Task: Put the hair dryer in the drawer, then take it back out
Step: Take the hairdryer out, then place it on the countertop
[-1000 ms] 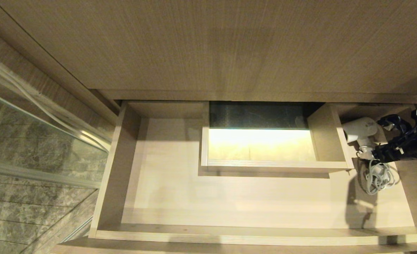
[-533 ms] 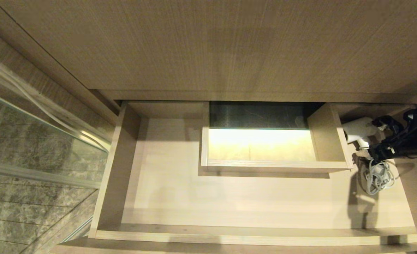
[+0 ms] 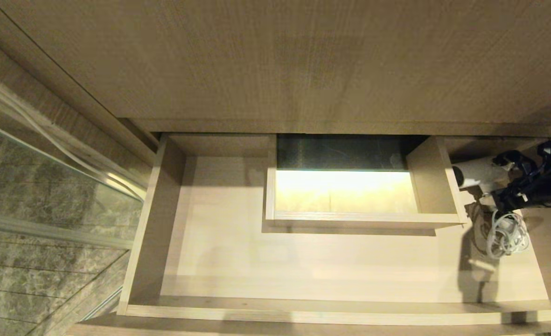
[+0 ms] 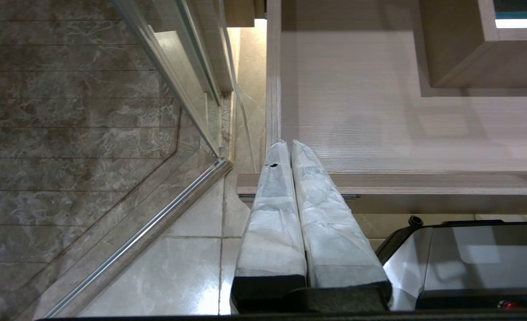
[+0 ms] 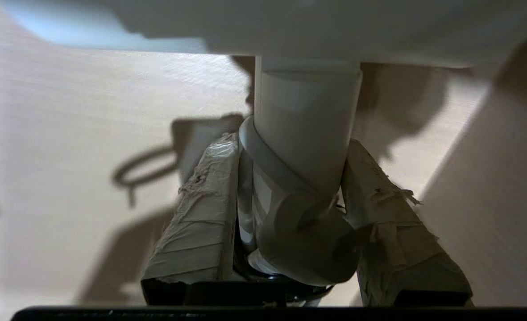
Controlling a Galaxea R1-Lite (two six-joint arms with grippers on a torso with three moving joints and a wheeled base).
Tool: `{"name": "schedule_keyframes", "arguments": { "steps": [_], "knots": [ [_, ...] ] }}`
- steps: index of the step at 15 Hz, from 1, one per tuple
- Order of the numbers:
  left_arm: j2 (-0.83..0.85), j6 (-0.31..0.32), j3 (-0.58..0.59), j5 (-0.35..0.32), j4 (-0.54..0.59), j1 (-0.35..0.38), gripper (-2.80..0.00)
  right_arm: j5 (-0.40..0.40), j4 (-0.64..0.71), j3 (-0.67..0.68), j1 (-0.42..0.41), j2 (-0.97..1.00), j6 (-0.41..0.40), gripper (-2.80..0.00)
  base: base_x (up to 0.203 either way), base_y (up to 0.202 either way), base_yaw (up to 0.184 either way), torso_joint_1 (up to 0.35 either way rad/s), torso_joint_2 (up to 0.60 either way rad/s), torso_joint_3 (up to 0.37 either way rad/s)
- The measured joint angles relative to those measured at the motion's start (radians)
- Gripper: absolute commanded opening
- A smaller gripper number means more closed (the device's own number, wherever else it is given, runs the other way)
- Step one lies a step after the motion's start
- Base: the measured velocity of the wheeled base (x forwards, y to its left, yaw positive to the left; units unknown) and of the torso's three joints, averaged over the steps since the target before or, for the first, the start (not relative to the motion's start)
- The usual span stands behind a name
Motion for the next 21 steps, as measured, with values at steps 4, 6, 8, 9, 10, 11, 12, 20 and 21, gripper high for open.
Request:
{"name": "schedule_keyframes", "arguments": {
  "steps": [4, 6, 8, 9, 10, 11, 12, 20, 21],
  "knots": [
    [0.0, 0.0, 0.0, 0.0, 0.0, 0.0, -2.8, -0.007, 0.068, 0.059, -0.001, -0.128, -0.016, -2.8, 0.0, 0.0, 0.0, 0.0, 0.0, 0.0],
    [0.0, 0.0, 0.0, 0.0, 0.0, 0.0, -2.8, -0.027, 0.078, 0.113, -0.002, -0.221, -0.028, -2.8, 0.0, 0.0, 0.0, 0.0, 0.0, 0.0],
    [0.0, 0.0, 0.0, 0.0, 0.0, 0.0, -2.8, -0.066, 0.108, 0.188, -0.004, -0.333, -0.058, -2.8, 0.0, 0.0, 0.0, 0.0, 0.0, 0.0],
    [0.0, 0.0, 0.0, 0.0, 0.0, 0.0, -2.8, -0.091, 0.143, 0.233, -0.008, -0.4, -0.081, -2.8, 0.0, 0.0, 0.0, 0.0, 0.0, 0.0],
    [0.0, 0.0, 0.0, 0.0, 0.0, 0.0, -2.8, -0.113, 0.185, 0.275, -0.016, -0.467, -0.104, -2.8, 0.0, 0.0, 0.0, 0.0, 0.0, 0.0],
    [0.0, 0.0, 0.0, 0.0, 0.0, 0.0, -2.8, -0.13, 0.238, 0.314, -0.029, -0.542, -0.129, -2.8, 0.0, 0.0, 0.0, 0.0, 0.0, 0.0],
    [0.0, 0.0, 0.0, 0.0, 0.0, 0.0, -2.8, -0.144, 0.298, 0.345, -0.044, -0.615, -0.154, -2.8, 0.0, 0.0, 0.0, 0.0, 0.0, 0.0],
    [0.0, 0.0, 0.0, 0.0, 0.0, 0.0, -2.8, -0.233, 0.684, 0.376, -0.09, -1.202, -0.223, -2.8, 0.0, 0.0, 0.0, 0.0, 0.0, 0.0],
    [0.0, 0.0, 0.0, 0.0, 0.0, 0.0, -2.8, -0.216, 0.732, 0.336, -0.09, -1.279, -0.221, -2.8, 0.0, 0.0, 0.0, 0.0, 0.0, 0.0]
  ]
}}
